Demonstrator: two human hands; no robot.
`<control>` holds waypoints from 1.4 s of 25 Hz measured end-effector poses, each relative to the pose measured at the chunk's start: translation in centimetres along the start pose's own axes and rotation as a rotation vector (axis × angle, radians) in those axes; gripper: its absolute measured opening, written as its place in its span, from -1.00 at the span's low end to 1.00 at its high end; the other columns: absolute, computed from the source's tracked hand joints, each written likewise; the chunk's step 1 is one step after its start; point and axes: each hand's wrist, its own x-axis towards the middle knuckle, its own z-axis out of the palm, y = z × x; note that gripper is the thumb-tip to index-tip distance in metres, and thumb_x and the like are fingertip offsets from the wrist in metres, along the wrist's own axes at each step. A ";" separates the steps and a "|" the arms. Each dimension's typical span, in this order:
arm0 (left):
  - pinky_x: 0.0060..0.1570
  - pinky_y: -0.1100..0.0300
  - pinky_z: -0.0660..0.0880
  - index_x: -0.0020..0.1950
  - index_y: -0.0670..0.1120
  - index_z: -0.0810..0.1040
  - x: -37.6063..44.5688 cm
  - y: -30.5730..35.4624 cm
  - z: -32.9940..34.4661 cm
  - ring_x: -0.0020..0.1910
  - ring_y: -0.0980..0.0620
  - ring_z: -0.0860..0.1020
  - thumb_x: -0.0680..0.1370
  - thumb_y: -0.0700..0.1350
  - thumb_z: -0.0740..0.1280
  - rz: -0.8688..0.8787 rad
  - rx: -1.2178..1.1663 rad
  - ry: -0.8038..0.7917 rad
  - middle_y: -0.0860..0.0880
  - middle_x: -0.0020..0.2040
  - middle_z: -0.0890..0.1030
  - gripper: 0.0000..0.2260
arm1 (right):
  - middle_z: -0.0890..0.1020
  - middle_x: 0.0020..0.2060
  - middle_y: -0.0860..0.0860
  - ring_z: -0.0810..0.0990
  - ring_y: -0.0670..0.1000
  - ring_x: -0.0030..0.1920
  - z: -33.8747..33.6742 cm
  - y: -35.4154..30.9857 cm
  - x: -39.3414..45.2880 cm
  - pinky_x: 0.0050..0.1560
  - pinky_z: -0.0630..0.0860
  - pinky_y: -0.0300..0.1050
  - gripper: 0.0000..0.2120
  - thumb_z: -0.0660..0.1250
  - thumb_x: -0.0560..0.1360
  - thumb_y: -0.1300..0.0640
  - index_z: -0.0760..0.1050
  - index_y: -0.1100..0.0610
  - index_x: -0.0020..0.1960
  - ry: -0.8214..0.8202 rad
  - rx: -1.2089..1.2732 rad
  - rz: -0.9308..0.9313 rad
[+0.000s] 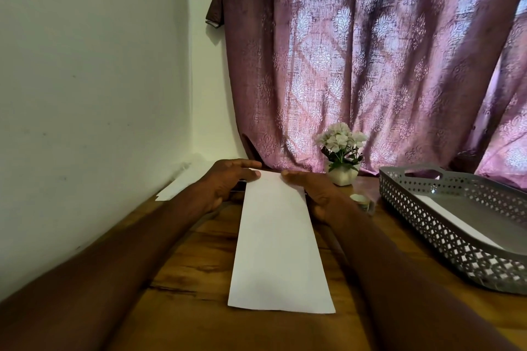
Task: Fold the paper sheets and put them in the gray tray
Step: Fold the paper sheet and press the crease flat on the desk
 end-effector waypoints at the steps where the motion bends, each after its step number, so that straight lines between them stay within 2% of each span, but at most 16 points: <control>1: -0.18 0.15 0.65 0.17 -0.09 0.72 0.0 0.0 0.1 0.00 -0.10 0.72 0.51 -0.29 0.47 -0.008 0.007 -0.016 -0.15 0.04 0.76 -0.74 | 0.65 0.08 0.30 0.65 0.22 -0.03 0.1 0.1 -0.1 0.18 0.59 0.17 -0.78 0.43 0.52 0.36 0.59 0.31 0.16 -0.020 -0.008 -0.010; 3: -0.16 0.12 0.66 0.20 -0.15 0.70 0.1 0.0 0.3 -0.05 -0.09 0.73 0.52 -0.35 0.38 -0.036 0.006 -0.034 -0.21 0.09 0.74 -0.71 | 0.62 0.08 0.29 0.62 0.22 0.03 0.1 0.0 0.0 0.27 0.55 0.19 -0.72 0.38 0.51 0.45 0.56 0.34 0.21 -0.008 -0.006 -0.036; 5: -0.11 0.09 0.66 0.26 -0.19 0.65 0.3 0.0 0.2 -0.07 -0.09 0.71 0.53 -0.31 0.27 -0.087 -0.038 -0.055 -0.25 0.16 0.71 -0.67 | 0.59 0.10 0.30 0.59 0.24 0.10 0.1 0.0 0.1 0.37 0.49 0.23 -0.69 0.37 0.51 0.49 0.53 0.31 0.23 0.003 -0.001 -0.042; 7: -0.05 0.07 0.64 0.25 -0.17 0.63 0.2 0.1 0.2 -0.05 -0.10 0.71 0.58 -0.09 0.30 -0.140 -0.099 -0.091 -0.23 0.15 0.72 -0.70 | 0.61 0.07 0.30 0.60 0.24 0.07 0.1 0.1 0.1 0.33 0.51 0.23 -0.73 0.39 0.49 0.49 0.55 0.29 0.14 0.018 0.014 -0.035; 9: -0.09 0.10 0.65 0.19 -0.17 0.67 0.3 -0.2 0.3 -0.06 -0.09 0.74 0.54 0.09 0.45 -0.125 -0.057 -0.086 -0.18 0.07 0.75 -0.62 | 0.64 0.01 0.28 0.63 0.23 0.00 0.3 0.1 0.0 0.25 0.56 0.20 -0.81 0.40 0.47 0.49 0.59 0.27 0.01 -0.003 0.024 -0.039; 11: -0.17 0.13 0.66 0.12 -0.20 0.71 0.3 -0.7 0.5 -0.07 -0.12 0.75 0.45 -0.07 0.59 -0.046 -0.012 -0.080 -0.20 0.03 0.75 -0.69 | 0.64 -0.02 0.30 0.64 0.22 -0.05 0.6 0.2 -0.1 0.22 0.56 0.18 -0.83 0.39 0.48 0.49 0.60 0.26 -0.03 -0.070 0.025 -0.043; 14: -0.13 0.12 0.68 0.09 -0.23 0.73 0.4 -0.8 0.3 -0.05 -0.15 0.75 0.43 -0.29 0.58 -0.015 -0.017 -0.075 -0.23 0.02 0.75 -0.75 | 0.66 0.02 0.32 0.65 0.24 0.01 0.4 0.3 0.1 0.22 0.59 0.20 -0.77 0.44 0.45 0.48 0.61 0.32 0.08 -0.032 0.006 -0.033; 15: -0.13 0.11 0.68 0.10 -0.24 0.72 0.3 -0.7 0.2 -0.06 -0.15 0.75 0.43 -0.31 0.57 -0.019 -0.021 -0.071 -0.23 0.01 0.75 -0.75 | 0.68 -0.03 0.28 0.68 0.22 -0.02 -0.1 0.2 0.3 0.16 0.63 0.18 -0.78 0.46 0.43 0.48 0.62 0.32 0.04 0.007 -0.002 -0.033; 18: -0.15 0.11 0.69 0.11 -0.27 0.71 0.3 -0.6 -0.3 -0.10 -0.14 0.75 0.45 -0.33 0.55 -0.029 -0.020 -0.047 -0.24 0.01 0.75 -0.76 | 0.70 -0.27 0.15 0.71 0.07 -0.26 -1.7 0.0 0.4 -0.26 0.70 -0.07 -0.85 0.44 0.44 0.51 0.62 0.30 -0.10 0.122 -0.016 -0.040; 20: -0.14 0.11 0.69 0.11 -0.28 0.70 0.2 -0.7 -0.7 -0.13 -0.13 0.75 0.45 -0.34 0.54 -0.026 -0.017 -0.018 -0.26 0.02 0.74 -0.76 | 0.68 -0.27 0.17 0.68 0.07 -0.27 -2.6 0.0 0.7 -0.34 0.68 -0.13 -0.85 0.39 0.49 0.49 0.60 0.35 0.03 0.220 0.006 -0.022; 22: -0.10 0.10 0.70 0.14 -0.30 0.69 0.2 -0.6 -1.3 -0.12 -0.14 0.74 0.46 -0.33 0.54 -0.013 -0.022 0.020 -0.28 0.04 0.73 -0.74 | 0.67 -0.20 0.19 0.67 0.10 -0.24 -2.7 -0.1 0.9 -0.27 0.68 -0.10 -0.80 0.40 0.56 0.33 0.57 0.34 0.17 0.220 0.044 -0.005; 25: -0.16 0.12 0.70 0.17 -0.32 0.68 0.1 -0.4 -1.5 -0.16 -0.13 0.74 0.46 -0.33 0.53 0.000 -0.037 0.019 -0.28 0.03 0.73 -0.72 | 0.73 -0.03 0.17 0.72 0.16 -0.04 -0.8 0.0 0.6 -0.05 0.69 0.04 -0.59 0.52 0.49 -0.02 0.58 0.23 0.20 0.070 -0.016 -0.008; 26: -0.20 0.14 0.69 0.16 -0.31 0.68 0.0 -0.3 -1.2 -0.17 -0.12 0.75 0.46 -0.34 0.53 0.000 -0.046 0.000 -0.28 0.02 0.74 -0.73 | 0.73 0.03 0.18 0.71 0.19 0.04 -0.2 0.2 0.5 0.07 0.68 0.12 -0.56 0.56 0.46 -0.02 0.60 0.22 0.21 0.042 -0.049 -0.016; 28: -0.22 0.15 0.67 0.13 -0.29 0.69 -0.2 -0.3 -0.5 -0.16 -0.12 0.75 0.46 -0.33 0.54 -0.003 -0.052 -0.050 -0.26 0.00 0.74 -0.75 | 0.71 0.10 0.25 0.70 0.26 0.11 0.6 0.6 0.5 0.22 0.61 0.24 -0.55 0.60 0.42 0.15 0.60 0.28 0.24 0.007 -0.063 -0.024; 30: -0.17 0.13 0.68 0.15 -0.28 0.69 -0.1 -0.3 -0.1 -0.10 -0.12 0.76 0.48 -0.32 0.53 -0.019 -0.051 -0.087 -0.24 0.02 0.75 -0.75 | 0.70 0.12 0.29 0.70 0.28 0.12 0.4 0.5 0.5 0.24 0.59 0.28 -0.55 0.60 0.39 0.29 0.60 0.36 0.24 -0.009 -0.075 0.000; 35: 0.01 0.03 0.70 0.23 -0.23 0.64 0.4 0.1 -1.9 0.00 -0.12 0.74 0.59 -0.38 0.27 -0.182 -0.059 -0.186 -0.23 0.11 0.73 -0.74 | 0.70 0.11 0.30 0.70 0.26 0.13 -0.9 0.3 0.6 0.25 0.58 0.23 -0.57 0.55 0.41 0.37 0.58 0.39 0.25 -0.016 -0.079 0.040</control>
